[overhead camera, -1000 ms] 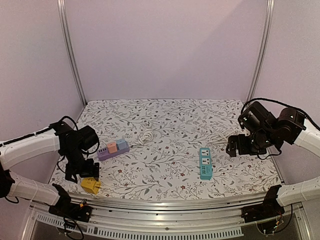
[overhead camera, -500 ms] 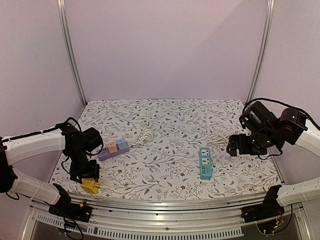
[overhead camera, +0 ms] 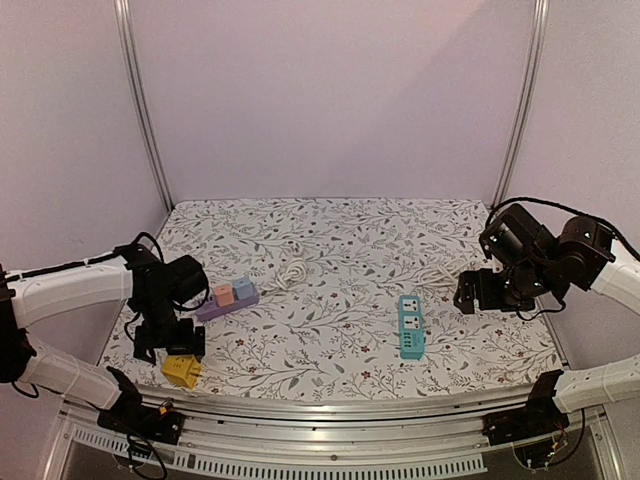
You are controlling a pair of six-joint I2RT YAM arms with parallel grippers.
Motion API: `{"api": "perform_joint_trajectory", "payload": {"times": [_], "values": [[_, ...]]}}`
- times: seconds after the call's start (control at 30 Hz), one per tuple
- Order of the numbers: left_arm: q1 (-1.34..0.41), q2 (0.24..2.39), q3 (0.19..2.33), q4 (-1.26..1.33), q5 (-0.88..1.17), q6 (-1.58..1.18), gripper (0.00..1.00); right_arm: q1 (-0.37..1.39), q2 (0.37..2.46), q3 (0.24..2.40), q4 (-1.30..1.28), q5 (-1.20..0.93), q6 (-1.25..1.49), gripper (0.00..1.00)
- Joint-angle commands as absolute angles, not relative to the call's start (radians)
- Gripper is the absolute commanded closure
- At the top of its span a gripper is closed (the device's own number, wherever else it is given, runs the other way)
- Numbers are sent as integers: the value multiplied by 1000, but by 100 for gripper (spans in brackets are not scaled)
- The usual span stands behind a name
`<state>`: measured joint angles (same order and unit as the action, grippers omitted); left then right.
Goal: Insert the plug
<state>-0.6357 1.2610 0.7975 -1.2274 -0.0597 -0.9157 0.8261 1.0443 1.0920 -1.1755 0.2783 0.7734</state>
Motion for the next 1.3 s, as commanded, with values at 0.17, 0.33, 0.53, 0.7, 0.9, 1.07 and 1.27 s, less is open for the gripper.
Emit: {"api": "perform_joint_trajectory", "payload": {"times": [0.17,0.33,0.53,0.7,0.9,1.07,1.27], "values": [[-644,1273,735,-1119,-38,-913,5,821,1024,1087,-1205,285,779,1],[-650,1293,746,-1093,-15,-917,20,821,1016,1085,-1216,282,781,1],[-693,1322,807,-1092,-20,-952,34,821,1003,1077,-1221,281,783,1],[-743,1389,853,-1102,-40,-982,40,820,997,1078,-1226,279,781,1],[-789,1432,873,-1066,-35,-1007,26,822,978,1073,-1236,284,784,1],[-824,1426,885,-1000,9,-1022,22,822,961,1065,-1245,288,788,1],[-869,1429,903,-1030,-11,-1019,14,822,954,1062,-1245,289,797,1]]}}
